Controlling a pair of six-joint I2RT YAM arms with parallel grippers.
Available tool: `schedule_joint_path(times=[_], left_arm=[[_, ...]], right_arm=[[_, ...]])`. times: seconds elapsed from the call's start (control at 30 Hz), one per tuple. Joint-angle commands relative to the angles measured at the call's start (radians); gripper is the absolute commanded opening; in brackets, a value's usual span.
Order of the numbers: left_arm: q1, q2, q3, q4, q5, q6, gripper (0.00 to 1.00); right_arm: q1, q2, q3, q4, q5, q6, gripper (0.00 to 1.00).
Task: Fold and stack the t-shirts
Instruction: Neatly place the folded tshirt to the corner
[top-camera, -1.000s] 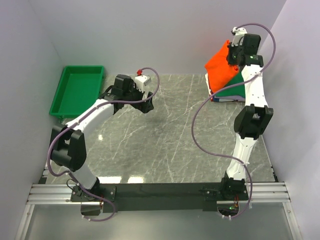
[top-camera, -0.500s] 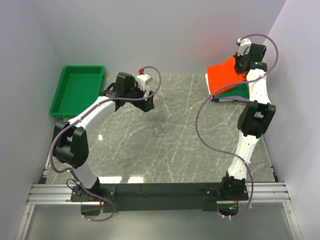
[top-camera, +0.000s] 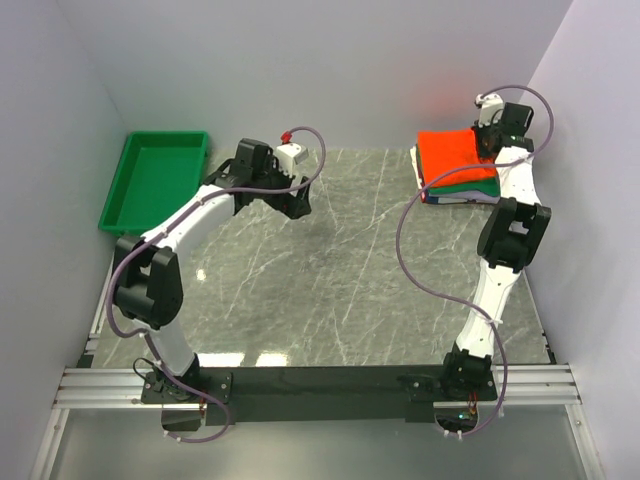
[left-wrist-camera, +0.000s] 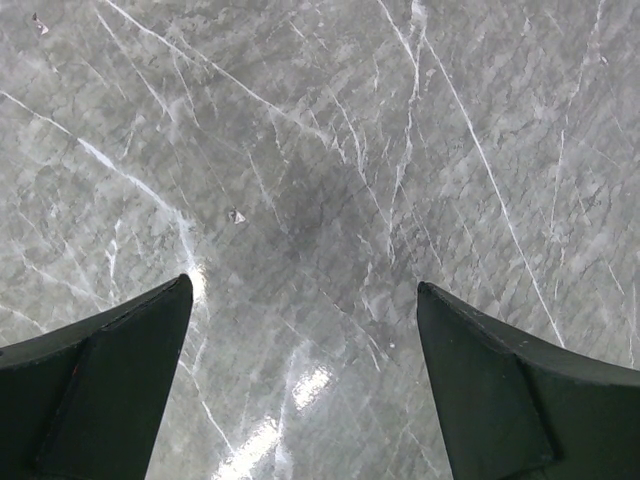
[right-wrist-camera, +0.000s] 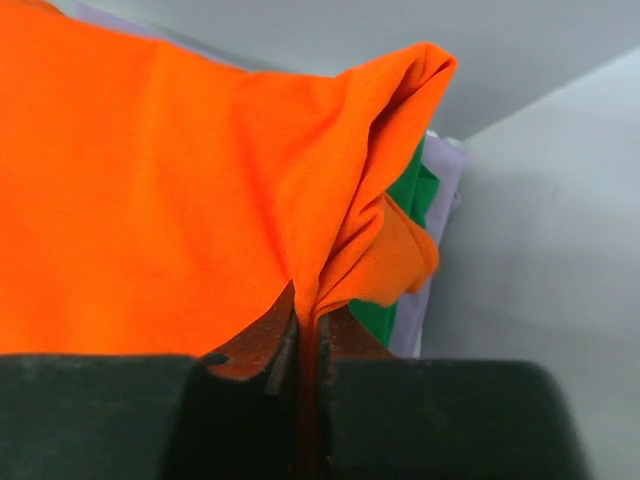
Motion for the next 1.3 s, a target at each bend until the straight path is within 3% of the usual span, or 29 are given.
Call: schedule_joint_path(times=[0.0, 0.07, 0.1, 0.2, 0.43, 0.5, 0.53, 0.63, 0.67, 0.73, 0.77, 0.83, 1.0, 1.27], left_arm=[[0.003, 0.014, 0.056, -0.016, 0.027, 0.024, 0.99], [0.004, 0.025, 0.073, -0.027, 0.027, 0.029, 1.00], [0.006, 0.026, 0.077, -0.031, 0.027, 0.029, 0.99], [0.021, 0.026, 0.093, -0.034, 0.045, 0.014, 0.99], [0.055, 0.017, 0.114, -0.057, 0.076, -0.032, 0.99], [0.059, 0.009, 0.106, -0.050, 0.081, -0.048, 0.99], [0.059, 0.005, 0.102, -0.047, 0.081, -0.049, 0.99], [0.061, 0.003, 0.096, -0.039, 0.079, -0.060, 0.99], [0.062, 0.005, 0.096, -0.038, 0.081, -0.061, 0.99], [0.066, 0.008, 0.099, -0.039, 0.079, -0.066, 0.99], [0.067, 0.009, 0.102, -0.041, 0.076, -0.066, 0.99], [0.072, 0.013, 0.108, -0.047, 0.071, -0.066, 0.99], [0.084, 0.017, 0.103, -0.045, 0.070, -0.074, 0.99], [0.089, 0.037, 0.129, -0.070, 0.071, -0.072, 0.99]], right_arm=[[-0.015, 0.003, -0.027, 0.101, 0.074, -0.046, 0.13], [-0.019, 0.006, -0.037, 0.122, 0.108, -0.043, 0.25], [-0.021, 0.013, -0.036, 0.127, 0.143, -0.037, 0.37], [-0.028, 0.012, -0.013, 0.122, 0.179, -0.008, 0.53], [-0.038, -0.098, -0.011, 0.141, 0.260, 0.190, 0.66], [-0.039, -0.155, -0.028, 0.127, 0.204, 0.253, 0.66], [-0.039, -0.172, -0.048, 0.118, 0.176, 0.274, 0.66], [-0.039, -0.230, -0.092, 0.116, 0.063, 0.339, 0.53], [-0.039, -0.246, -0.103, 0.119, 0.049, 0.356, 0.41], [-0.041, -0.244, -0.109, 0.104, 0.000, 0.386, 0.32], [-0.041, -0.232, -0.106, 0.090, -0.005, 0.397, 0.22], [-0.042, -0.215, -0.088, 0.026, -0.022, 0.426, 0.15], [-0.070, -0.224, -0.258, 0.067, -0.033, 0.540, 0.12], [-0.090, -0.171, -0.358, 0.159, 0.079, 0.535, 0.08]])
